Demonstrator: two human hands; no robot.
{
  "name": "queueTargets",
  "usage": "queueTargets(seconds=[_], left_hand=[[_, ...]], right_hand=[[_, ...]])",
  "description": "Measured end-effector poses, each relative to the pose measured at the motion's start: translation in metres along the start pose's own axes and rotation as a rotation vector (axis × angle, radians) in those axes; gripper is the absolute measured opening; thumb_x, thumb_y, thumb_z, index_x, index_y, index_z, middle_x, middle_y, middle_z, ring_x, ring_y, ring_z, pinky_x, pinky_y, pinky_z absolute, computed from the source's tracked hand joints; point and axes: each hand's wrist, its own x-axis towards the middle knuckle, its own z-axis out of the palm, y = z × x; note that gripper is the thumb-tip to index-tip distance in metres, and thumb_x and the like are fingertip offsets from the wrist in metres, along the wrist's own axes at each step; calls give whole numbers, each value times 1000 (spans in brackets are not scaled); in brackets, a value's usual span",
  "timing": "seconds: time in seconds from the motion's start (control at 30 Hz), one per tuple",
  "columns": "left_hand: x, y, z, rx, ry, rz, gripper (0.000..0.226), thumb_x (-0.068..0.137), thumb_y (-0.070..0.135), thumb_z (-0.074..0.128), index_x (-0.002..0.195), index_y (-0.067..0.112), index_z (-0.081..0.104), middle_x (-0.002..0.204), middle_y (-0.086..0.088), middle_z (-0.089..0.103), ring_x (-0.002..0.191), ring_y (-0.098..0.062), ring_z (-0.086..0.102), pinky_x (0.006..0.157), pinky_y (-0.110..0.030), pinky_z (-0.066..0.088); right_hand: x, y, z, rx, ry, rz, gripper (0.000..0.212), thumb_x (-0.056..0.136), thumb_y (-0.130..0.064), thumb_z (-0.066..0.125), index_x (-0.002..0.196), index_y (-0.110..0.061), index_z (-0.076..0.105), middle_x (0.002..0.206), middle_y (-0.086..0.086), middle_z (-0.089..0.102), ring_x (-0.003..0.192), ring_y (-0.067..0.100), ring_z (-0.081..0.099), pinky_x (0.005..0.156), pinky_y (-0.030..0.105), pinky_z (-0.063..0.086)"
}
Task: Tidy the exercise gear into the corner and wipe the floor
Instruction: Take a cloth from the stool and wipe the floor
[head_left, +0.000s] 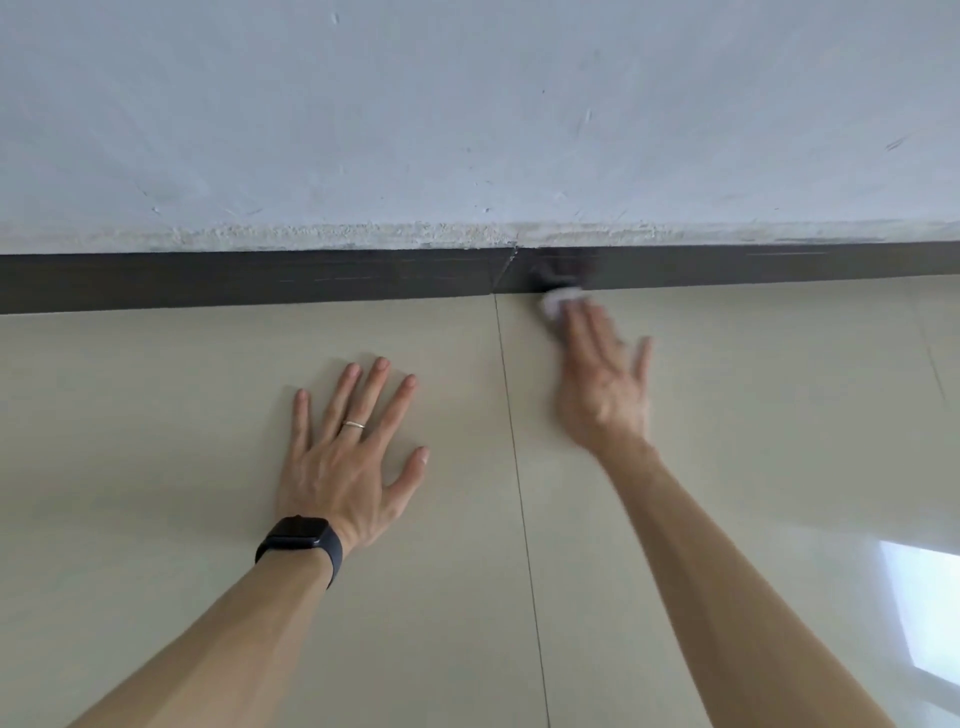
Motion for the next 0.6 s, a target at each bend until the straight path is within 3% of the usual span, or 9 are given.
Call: queueTargets(seconds=[0.07, 0.13, 0.17, 0.23, 0.4, 0.43, 0.5, 0.6], left_hand=[[1, 0, 0, 8, -1, 1, 72, 93, 64, 26, 158, 38, 9, 167, 8, -2, 154, -18, 2, 122, -57, 4], [1, 0, -1, 10, 3, 8, 72, 93, 64, 26, 158, 38, 10, 167, 8, -1, 154, -18, 2, 122, -57, 4], [1, -1, -1, 9, 1, 9, 72, 93, 64, 27, 158, 38, 10, 167, 7, -1, 154, -18, 2, 122, -57, 4], [1, -2, -2, 5, -2, 13, 72, 93, 63, 28, 158, 38, 11, 167, 7, 0, 154, -18, 2, 121, -58, 5], [2, -3, -1, -8, 22, 28, 70, 94, 62, 28, 158, 36, 16, 167, 7, 3, 154, -17, 4, 121, -58, 6], [2, -3, -1, -10, 28, 33, 69, 95, 61, 27, 158, 35, 16, 167, 7, 3, 154, -16, 2, 121, -58, 6], [1, -4, 0, -20, 35, 33, 68, 95, 59, 26, 158, 35, 12, 167, 8, 1, 154, -16, -1, 121, -58, 5], [2, -6, 1, -33, 46, 32, 68, 96, 58, 25, 158, 35, 11, 167, 7, 1, 154, -16, -1, 122, -57, 3]], right_hand=[[15, 17, -11, 88, 50, 384, 72, 92, -11, 37, 159, -27, 14, 167, -6, 10, 153, 12, 8, 119, 62, -1], [24, 2, -10, 147, 82, 561, 67, 95, -16, 30, 159, -22, 13, 168, -2, 8, 154, 15, 6, 120, 62, 1], [24, -14, -7, 157, 98, 554, 67, 94, -19, 27, 159, -20, 15, 167, 0, 9, 154, 17, 7, 120, 62, 4], [9, -46, 3, 148, 88, 365, 69, 89, -22, 25, 158, -19, 21, 167, 2, 13, 153, 21, 13, 118, 62, 8], [-38, -80, 10, -22, -224, -449, 69, 93, -27, 29, 159, -32, 12, 167, -11, 4, 153, 9, 5, 120, 55, 0], [-33, -70, 5, -84, -218, -477, 73, 91, -21, 33, 159, -34, 10, 167, -12, 4, 153, 8, 6, 120, 54, -4], [-25, -42, -1, -110, -195, -328, 81, 87, -8, 37, 158, -35, 9, 167, -12, 6, 153, 9, 8, 120, 56, -8], [-51, -18, -3, 31, -72, -75, 73, 93, -5, 39, 158, -30, 18, 166, -8, 14, 153, 16, 12, 119, 65, 6]])
